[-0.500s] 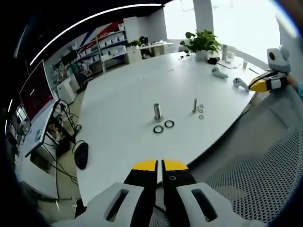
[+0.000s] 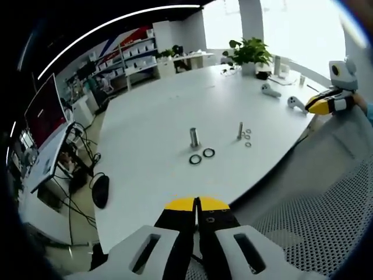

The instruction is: Place the washer onto the threaded stud by aligning its center hole with the stud, sliding it down to the base, and recovering from edge contact or off-axis alignment until the washer reaches the visible bottom stop.

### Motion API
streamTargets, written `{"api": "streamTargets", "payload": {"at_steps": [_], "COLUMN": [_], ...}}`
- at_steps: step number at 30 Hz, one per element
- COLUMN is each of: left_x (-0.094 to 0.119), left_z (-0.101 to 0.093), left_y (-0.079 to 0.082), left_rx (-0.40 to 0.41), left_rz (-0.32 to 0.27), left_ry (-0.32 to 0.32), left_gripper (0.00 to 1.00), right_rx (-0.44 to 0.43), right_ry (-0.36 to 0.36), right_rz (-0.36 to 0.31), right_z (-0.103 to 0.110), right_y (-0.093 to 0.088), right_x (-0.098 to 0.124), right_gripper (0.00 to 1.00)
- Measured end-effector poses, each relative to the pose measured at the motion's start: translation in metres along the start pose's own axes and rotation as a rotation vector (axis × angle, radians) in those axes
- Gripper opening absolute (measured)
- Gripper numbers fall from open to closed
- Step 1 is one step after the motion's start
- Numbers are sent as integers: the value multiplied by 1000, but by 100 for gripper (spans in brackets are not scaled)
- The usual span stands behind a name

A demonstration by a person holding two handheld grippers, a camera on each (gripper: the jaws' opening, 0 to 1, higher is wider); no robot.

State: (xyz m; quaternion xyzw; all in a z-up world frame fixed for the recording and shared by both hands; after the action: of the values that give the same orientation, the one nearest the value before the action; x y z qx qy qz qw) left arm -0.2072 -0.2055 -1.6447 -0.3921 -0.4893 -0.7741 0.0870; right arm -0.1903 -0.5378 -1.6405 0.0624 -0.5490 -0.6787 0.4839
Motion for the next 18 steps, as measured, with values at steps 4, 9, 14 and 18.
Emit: {"api": "streamTargets", "payload": {"at_steps": [4,9,14,18], "left_x": [-2,-2,-1,-3], "left_z": [0,0,-2,-2], "left_y": [-2,-2,2,0], "left_rx": [-7,-9,-20,-14], "left_rz": [27,24,-6,13], "left_ry": [-2,4,14,7], "left_gripper": [0,0,0,0], "right_rx": [-2,-3,-3,-9], "right_ry": [1,3,4,1], "right_rz": [2,-3,-1,0], "right_z": [0,0,-2,-2], "right_y": [-1,0,-1,-1], "right_x": [0,0,2,1], "right_gripper": [10,11,11,12]}}
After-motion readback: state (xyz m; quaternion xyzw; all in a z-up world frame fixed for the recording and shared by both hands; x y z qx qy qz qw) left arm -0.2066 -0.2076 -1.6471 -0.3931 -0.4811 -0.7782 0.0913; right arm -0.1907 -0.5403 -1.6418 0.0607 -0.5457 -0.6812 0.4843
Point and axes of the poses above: the point that each gripper's makers call its tool centre point, and the gripper's own axes: x roughly backward along the fingers, z roughly to its left, y roughly out of its top, the point moved 8 cm from there along x, roughly backward along the fingers, and after that the axes turned 8 degrees about -x, right-handed, at the moved point
